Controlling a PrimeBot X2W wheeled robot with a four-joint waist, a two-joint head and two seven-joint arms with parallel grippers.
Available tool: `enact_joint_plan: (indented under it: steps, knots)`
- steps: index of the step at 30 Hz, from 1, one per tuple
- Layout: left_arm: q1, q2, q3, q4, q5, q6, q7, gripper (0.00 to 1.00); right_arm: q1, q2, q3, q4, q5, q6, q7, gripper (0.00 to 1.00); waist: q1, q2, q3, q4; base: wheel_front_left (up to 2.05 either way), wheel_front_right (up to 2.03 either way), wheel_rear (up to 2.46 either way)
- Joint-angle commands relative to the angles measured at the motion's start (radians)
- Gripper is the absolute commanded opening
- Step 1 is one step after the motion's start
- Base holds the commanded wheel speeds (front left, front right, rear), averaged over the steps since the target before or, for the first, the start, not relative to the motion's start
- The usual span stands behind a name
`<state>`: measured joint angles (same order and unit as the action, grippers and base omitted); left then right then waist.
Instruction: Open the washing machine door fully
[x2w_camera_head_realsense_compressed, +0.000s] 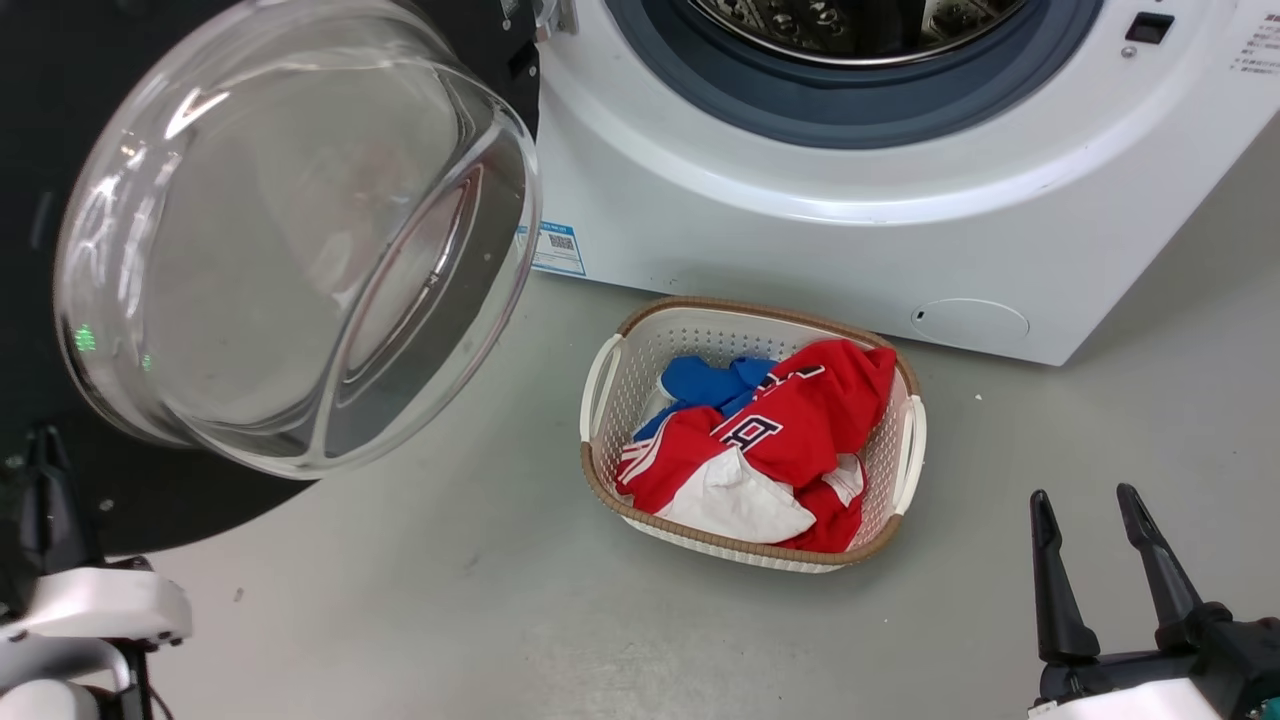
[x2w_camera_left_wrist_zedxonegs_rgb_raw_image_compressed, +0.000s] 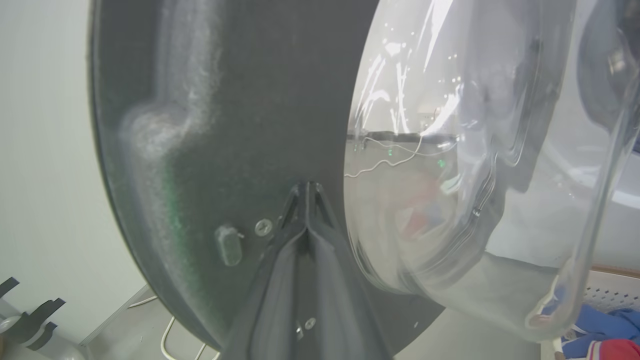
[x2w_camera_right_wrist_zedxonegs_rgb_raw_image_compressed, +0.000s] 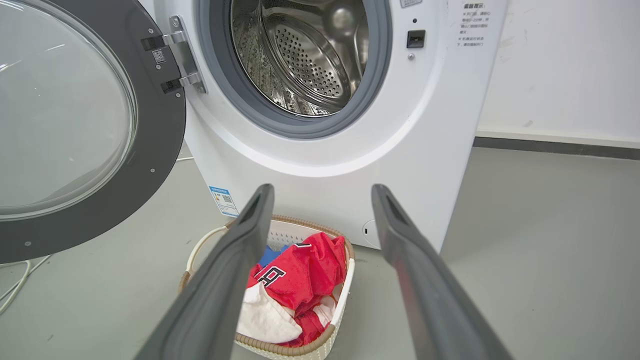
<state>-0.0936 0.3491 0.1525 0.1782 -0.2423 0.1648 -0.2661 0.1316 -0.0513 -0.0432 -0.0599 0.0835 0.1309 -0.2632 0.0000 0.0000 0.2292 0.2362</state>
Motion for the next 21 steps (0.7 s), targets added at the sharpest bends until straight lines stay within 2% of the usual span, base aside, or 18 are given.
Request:
enact_joint_plan:
  steps: [1,14,21]
  knots:
    - [-0.015,0.014,0.017,0.013,-0.004,-0.003,0.003,0.00,-0.012,0.002,0.000,0.000,-0.006,0.000,-0.002,1.00,0.0000,0.0000,0.006,-0.003,0.00,0.00,0.00]
    - [-0.170,0.046,0.143,0.163,-0.017,-0.071,0.003,0.00,-0.043,0.002,-0.002,0.005,-0.038,0.000,-0.002,1.00,0.0000,0.0000,0.055,-0.020,0.00,0.00,0.00]
    - [-0.261,0.084,0.199,0.287,-0.024,-0.117,0.003,0.00,-0.059,0.002,0.004,0.009,-0.048,0.000,-0.002,1.00,0.0000,0.0000,0.076,-0.033,0.00,0.00,0.00]
